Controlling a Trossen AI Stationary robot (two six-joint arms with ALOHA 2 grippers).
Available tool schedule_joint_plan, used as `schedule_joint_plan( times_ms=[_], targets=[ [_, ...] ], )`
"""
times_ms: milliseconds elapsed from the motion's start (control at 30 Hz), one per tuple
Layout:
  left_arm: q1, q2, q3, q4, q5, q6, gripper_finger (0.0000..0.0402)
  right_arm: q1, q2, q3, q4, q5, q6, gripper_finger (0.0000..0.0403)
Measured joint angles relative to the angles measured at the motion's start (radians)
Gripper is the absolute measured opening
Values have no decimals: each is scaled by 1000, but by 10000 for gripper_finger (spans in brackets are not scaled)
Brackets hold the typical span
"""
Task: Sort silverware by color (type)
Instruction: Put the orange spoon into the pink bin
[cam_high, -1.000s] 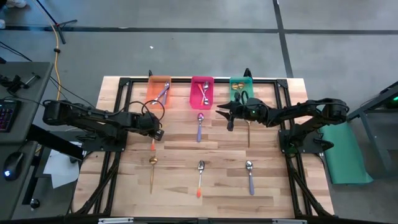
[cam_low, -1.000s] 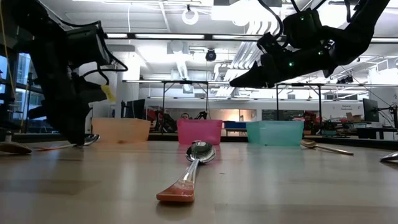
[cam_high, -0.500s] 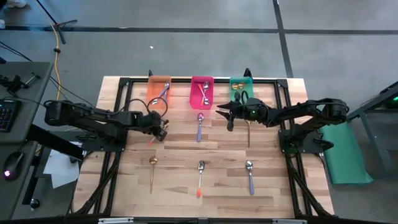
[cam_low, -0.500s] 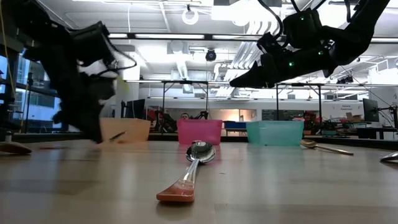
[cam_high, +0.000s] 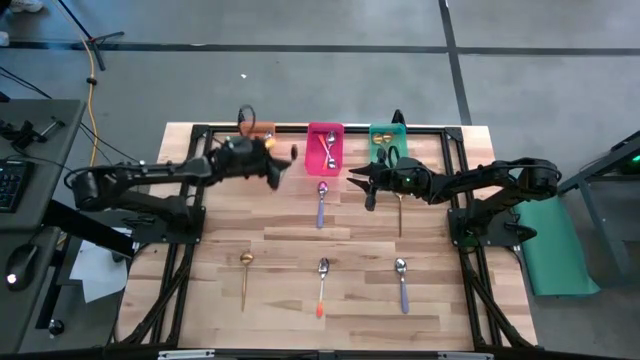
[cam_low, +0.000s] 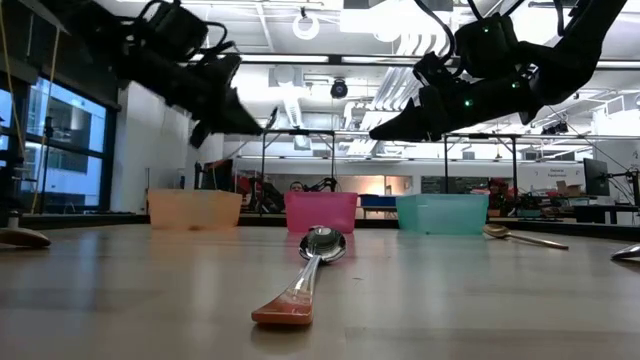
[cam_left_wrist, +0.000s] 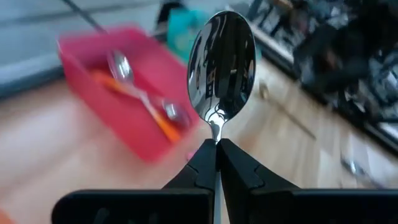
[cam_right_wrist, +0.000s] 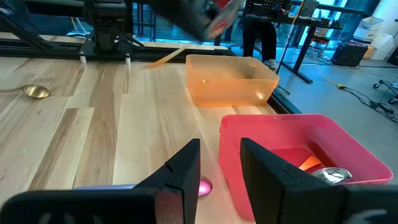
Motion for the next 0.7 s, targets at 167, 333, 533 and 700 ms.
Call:
schedule_joint_plan(
  times_ms=[167,333,533,700],
  targets=[
    [118,91,140,-9,152,51,1,0,0,0,0,0,0,98],
    [183,280,319,-4,263,69,0,0,0,0,2,0,0,98],
    [224,527,517,-2,344,67,0,0,0,0,3,0,23,98],
    [238,698,615,-9,341,41,0,2,0,0,2,0,30,98]
  ],
)
